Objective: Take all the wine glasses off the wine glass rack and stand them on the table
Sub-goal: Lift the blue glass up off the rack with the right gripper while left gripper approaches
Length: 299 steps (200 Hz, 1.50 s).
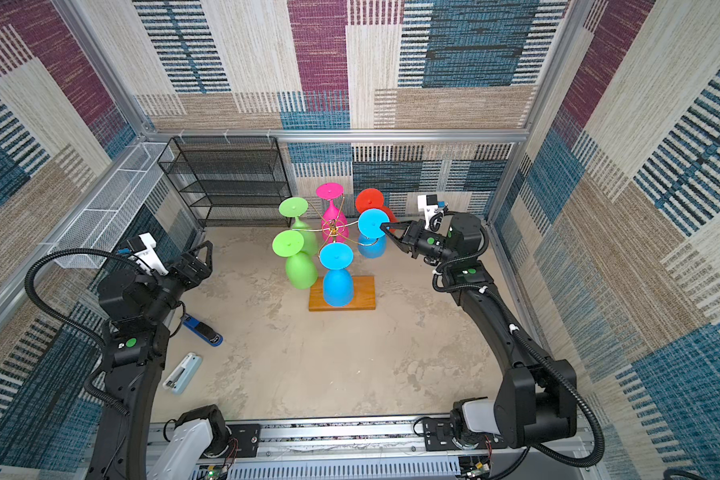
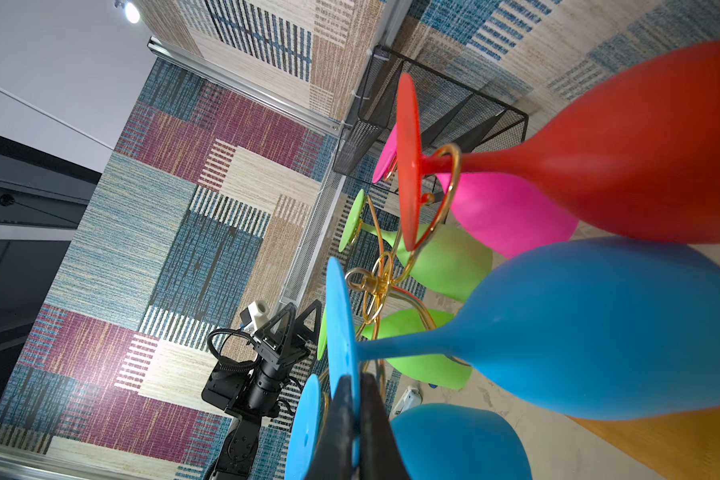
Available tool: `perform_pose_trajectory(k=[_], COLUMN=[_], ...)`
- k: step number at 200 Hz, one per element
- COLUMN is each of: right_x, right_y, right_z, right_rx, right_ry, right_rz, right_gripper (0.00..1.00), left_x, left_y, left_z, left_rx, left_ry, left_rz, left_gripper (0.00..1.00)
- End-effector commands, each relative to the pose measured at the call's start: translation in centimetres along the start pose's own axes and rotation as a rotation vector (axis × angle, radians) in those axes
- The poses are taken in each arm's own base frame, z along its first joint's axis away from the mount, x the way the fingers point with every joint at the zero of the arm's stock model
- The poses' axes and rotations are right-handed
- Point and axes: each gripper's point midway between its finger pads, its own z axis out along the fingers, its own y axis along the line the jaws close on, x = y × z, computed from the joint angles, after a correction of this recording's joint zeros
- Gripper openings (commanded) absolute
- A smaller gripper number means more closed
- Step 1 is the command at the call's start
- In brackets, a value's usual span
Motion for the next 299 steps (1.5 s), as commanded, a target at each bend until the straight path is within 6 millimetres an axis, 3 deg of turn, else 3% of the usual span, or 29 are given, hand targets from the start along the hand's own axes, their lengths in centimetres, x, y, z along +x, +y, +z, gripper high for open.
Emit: perform_pose_trajectory(k=[1, 46, 77, 111, 164, 200, 237, 262, 299], right_x=[-0.4, -0.2, -0.9, -2.6, -5.7, -5.7, -4.0, -2.5, -0.4], right_y=[0.7, 0.2, 1.1, 2.9, 8.9, 12.4, 16.0, 17.3, 17.5], right_z=[-0.7, -2.7, -4.7, -7.2, -8.8, -6.4, -2.6, -1.0, 0.4], right_rx=[-0.017, 0.016, 0.084, 0.182, 0.238, 0.125, 0.016, -0.044, -0.107], right_ry=[-0.035, -0.101, -0.207, -0.355, -0.468, -0.410, -0.302, -0.253, -0.192], right_rz=[-0.023, -0.024, -0.112, -0.255, -0.607, -0.740, -0.855, -0.880, -0.880], right_gripper=[0.00, 0.00, 0.00, 0.00, 0.00, 0.00, 0.00, 0.00, 0.00], left_x=[-0.7, -1.1, -1.5, -1.9, -3.6, -2.4, -1.5, -0.9, -0.1], left_y=[-0.6, -0.5, -1.5, -5.5, -13.2, -19.3, -24.7, -28.0, -31.5], left_z=[0.0, -0.3, -0.5, -0.7, -2.2, -1.5, -0.5, -0.2, 0.3], left_rx=[0.032, 0.029, 0.062, 0.244, 0.546, 0.742, 0.874, 0.955, 1.061], left_ry=[-0.028, -0.043, -0.043, 0.044, 0.132, 0.249, 0.301, 0.328, 0.369], left_rz=[-0.014, -0.011, -0.005, -0.017, -0.039, -0.014, 0.015, 0.028, 0.002], left_gripper=[0.97, 0.97, 0.95, 0.87, 0.76, 0.73, 0.69, 0.66, 0.65])
